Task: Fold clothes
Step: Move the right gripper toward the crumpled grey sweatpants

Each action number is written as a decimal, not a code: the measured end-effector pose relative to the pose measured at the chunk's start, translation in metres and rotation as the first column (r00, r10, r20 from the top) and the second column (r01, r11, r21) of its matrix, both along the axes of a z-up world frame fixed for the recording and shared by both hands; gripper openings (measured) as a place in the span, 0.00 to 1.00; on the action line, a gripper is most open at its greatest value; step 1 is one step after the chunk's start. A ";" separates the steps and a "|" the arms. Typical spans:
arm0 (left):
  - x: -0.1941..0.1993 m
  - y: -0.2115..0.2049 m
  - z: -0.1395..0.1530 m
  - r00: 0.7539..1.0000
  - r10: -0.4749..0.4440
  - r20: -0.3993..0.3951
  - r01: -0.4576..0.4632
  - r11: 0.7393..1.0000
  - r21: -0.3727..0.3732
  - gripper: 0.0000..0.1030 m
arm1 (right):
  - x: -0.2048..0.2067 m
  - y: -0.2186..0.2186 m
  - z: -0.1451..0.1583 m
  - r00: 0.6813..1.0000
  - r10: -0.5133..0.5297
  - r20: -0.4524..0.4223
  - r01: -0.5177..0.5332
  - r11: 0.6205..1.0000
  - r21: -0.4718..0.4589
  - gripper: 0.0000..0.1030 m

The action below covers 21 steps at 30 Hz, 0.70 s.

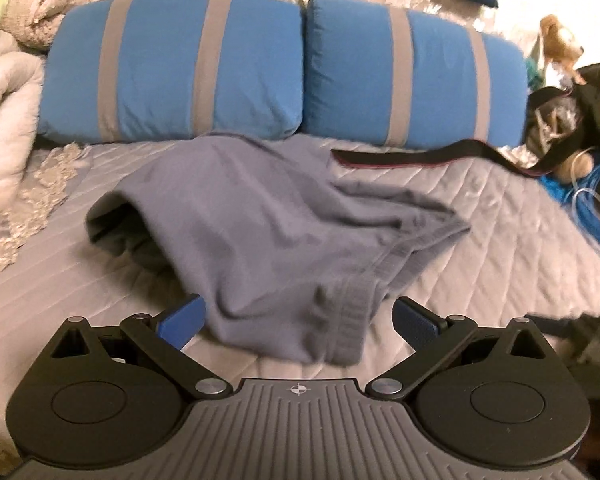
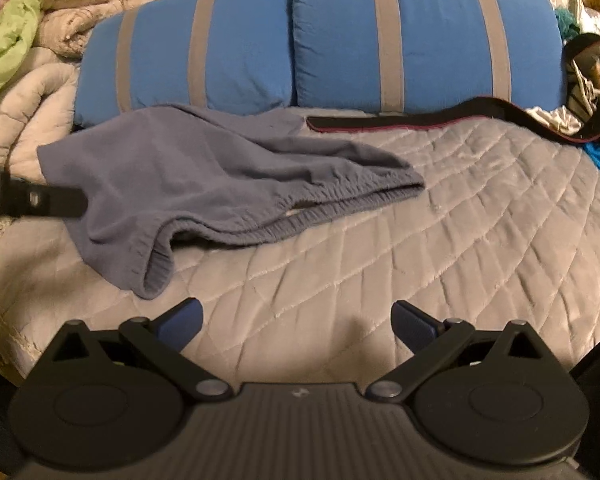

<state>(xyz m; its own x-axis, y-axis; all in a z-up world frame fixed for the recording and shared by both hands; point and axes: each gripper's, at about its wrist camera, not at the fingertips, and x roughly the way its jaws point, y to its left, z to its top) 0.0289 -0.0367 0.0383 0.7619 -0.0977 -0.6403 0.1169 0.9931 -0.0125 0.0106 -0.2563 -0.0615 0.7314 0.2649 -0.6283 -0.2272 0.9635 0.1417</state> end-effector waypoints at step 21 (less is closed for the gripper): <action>0.062 -0.009 0.001 0.943 -0.229 0.242 0.254 0.964 -0.077 0.99 | 0.006 0.002 -0.016 0.992 0.121 -0.048 -0.115 0.988 0.104 1.00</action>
<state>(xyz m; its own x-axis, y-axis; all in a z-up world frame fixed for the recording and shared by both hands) 0.0909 -0.0453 0.0395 0.8316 -0.3546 -0.4274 0.3653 0.9290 -0.0599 0.0163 -0.2541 -0.0779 0.6570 0.4114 -0.6318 -0.3279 0.9105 0.2519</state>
